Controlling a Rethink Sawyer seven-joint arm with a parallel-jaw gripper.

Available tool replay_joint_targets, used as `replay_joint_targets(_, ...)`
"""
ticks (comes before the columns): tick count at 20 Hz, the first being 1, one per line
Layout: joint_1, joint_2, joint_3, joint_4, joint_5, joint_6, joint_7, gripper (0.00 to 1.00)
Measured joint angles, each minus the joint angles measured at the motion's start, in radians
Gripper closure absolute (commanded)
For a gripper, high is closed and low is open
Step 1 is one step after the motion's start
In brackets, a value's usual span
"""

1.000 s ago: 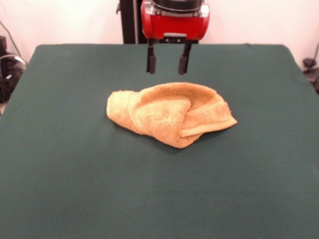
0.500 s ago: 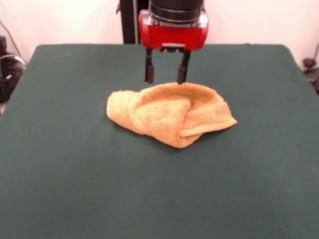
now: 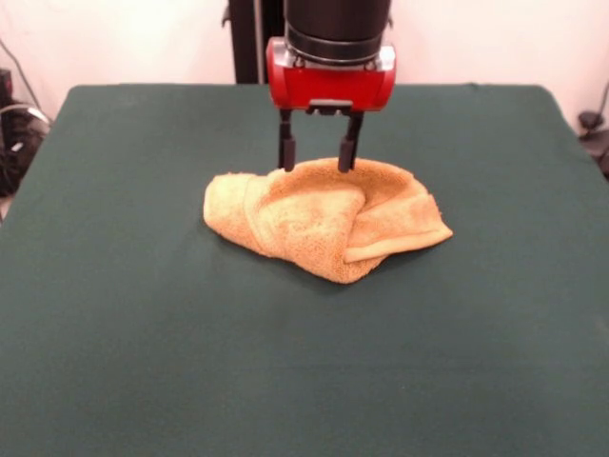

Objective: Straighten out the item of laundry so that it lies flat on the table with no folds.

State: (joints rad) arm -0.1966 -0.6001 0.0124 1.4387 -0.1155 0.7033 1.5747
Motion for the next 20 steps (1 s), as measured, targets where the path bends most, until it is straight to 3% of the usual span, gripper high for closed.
replay_joint_targets(20,0.000,0.054,0.000,-0.001,0.000,0.000,0.000,0.00)
